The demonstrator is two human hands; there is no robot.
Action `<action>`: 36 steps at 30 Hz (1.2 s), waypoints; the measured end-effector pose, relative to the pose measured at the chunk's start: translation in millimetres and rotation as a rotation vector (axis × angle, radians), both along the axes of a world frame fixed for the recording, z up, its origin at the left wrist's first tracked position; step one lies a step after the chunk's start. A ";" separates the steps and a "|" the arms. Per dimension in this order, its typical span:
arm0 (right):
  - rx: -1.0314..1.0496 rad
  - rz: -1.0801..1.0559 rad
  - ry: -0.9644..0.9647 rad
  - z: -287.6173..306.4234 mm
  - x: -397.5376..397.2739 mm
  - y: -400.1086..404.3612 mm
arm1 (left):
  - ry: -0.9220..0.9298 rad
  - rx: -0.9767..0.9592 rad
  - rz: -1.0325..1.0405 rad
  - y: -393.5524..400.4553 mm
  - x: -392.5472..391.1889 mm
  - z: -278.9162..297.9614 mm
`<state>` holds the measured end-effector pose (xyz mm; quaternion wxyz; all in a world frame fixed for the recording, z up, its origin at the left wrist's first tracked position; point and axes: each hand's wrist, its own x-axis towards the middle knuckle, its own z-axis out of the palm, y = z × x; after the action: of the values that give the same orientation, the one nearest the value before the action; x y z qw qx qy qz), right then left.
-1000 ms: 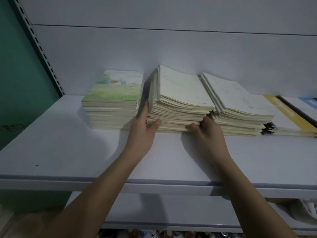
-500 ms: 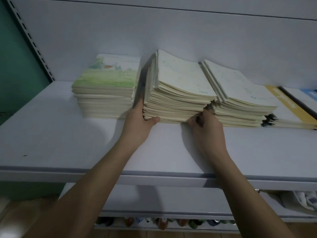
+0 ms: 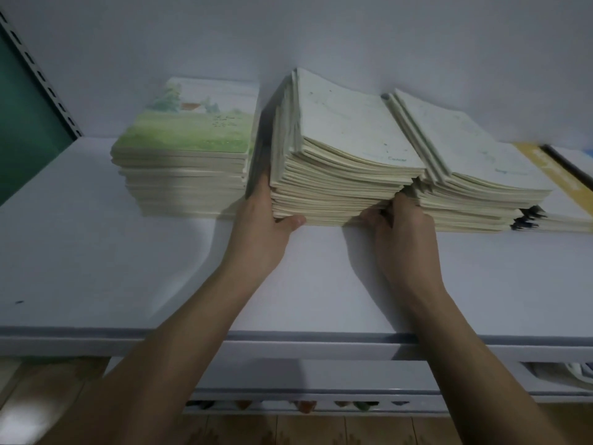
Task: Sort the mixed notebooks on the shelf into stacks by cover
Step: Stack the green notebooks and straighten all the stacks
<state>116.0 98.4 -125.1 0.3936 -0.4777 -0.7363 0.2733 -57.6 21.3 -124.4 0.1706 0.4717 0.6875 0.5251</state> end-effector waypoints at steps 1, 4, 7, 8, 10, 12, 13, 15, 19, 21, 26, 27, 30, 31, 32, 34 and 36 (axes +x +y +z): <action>0.023 -0.004 -0.013 -1.2 0.0 0.4 | 0.004 0.002 -0.003 -0.1 0.3 0.1; 0.043 0.025 -0.033 0.7 3.4 -4.0 | -0.001 0.013 -0.011 -1.5 0.9 -0.9; 0.055 0.045 -0.060 2.7 5.7 -8.6 | -0.011 0.029 -0.021 -4.8 0.9 -0.8; 0.056 0.037 -0.061 3.3 5.7 -10.4 | -0.012 0.026 -0.024 -5.5 0.8 -0.3; 0.058 0.016 -0.068 2.5 5.0 -11.6 | -0.019 0.032 -0.029 -5.9 -0.7 -0.5; 0.048 -0.003 -0.082 -0.1 3.8 -9.8 | -0.016 0.042 -0.035 -5.8 -3.5 -2.1; 0.042 -0.017 -0.090 -1.3 2.9 -8.0 | -0.011 0.048 -0.036 -5.4 -4.8 -3.1; 0.048 -0.048 -0.107 -2.5 1.9 -2.6 | 0.002 0.058 -0.032 -3.8 -5.1 -3.3; 0.095 -0.092 -0.133 -0.7 1.5 -5.9 | 0.025 0.044 -0.041 -5.3 -4.9 -0.6; 0.096 -0.084 -0.146 -1.4 0.4 -8.6 | 0.022 0.021 -0.034 -5.1 -4.3 -1.9; 0.090 -0.120 -0.141 2.0 -6.2 -7.5 | 0.079 -0.057 -0.015 0.2 -5.9 -4.4; 0.078 -0.133 -0.144 2.8 -6.8 -7.2 | 0.088 -0.077 -0.009 1.3 -5.4 -4.2; 0.030 -0.088 -0.155 6.9 -6.4 -12.6 | 0.107 -0.095 -0.006 -0.2 -4.7 -5.2; 0.018 -0.061 -0.138 8.2 -4.8 -16.1 | 0.108 -0.088 -0.012 -1.8 -4.5 -5.3; 0.005 -0.031 -0.112 9.8 -1.6 -19.8 | 0.102 -0.070 -0.013 -3.2 -3.9 -5.8; -0.042 0.025 -0.037 11.6 6.7 -25.9 | 0.074 -0.003 0.005 -8.9 -0.2 -5.3; -0.074 0.059 0.096 16.5 13.0 -33.6 | 0.068 0.090 0.031 -18.0 9.8 1.3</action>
<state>129.0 64.8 -108.7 0.4024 -0.4562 -0.7198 0.3343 -47.8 3.3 -123.1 0.1177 0.4856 0.6760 0.5416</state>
